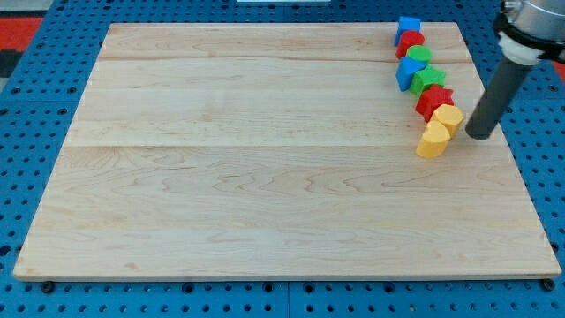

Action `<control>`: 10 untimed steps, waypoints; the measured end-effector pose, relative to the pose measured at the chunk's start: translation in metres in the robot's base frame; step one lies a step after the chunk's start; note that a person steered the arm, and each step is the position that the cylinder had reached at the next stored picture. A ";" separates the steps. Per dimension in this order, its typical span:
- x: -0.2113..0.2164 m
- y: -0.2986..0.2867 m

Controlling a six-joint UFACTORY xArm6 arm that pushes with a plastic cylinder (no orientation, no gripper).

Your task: Adjust the yellow heart below the yellow hexagon

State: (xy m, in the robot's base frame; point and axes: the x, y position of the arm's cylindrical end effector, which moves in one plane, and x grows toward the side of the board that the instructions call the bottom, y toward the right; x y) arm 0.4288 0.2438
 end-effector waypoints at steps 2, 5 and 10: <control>0.000 -0.031; -0.012 0.020; -0.052 0.010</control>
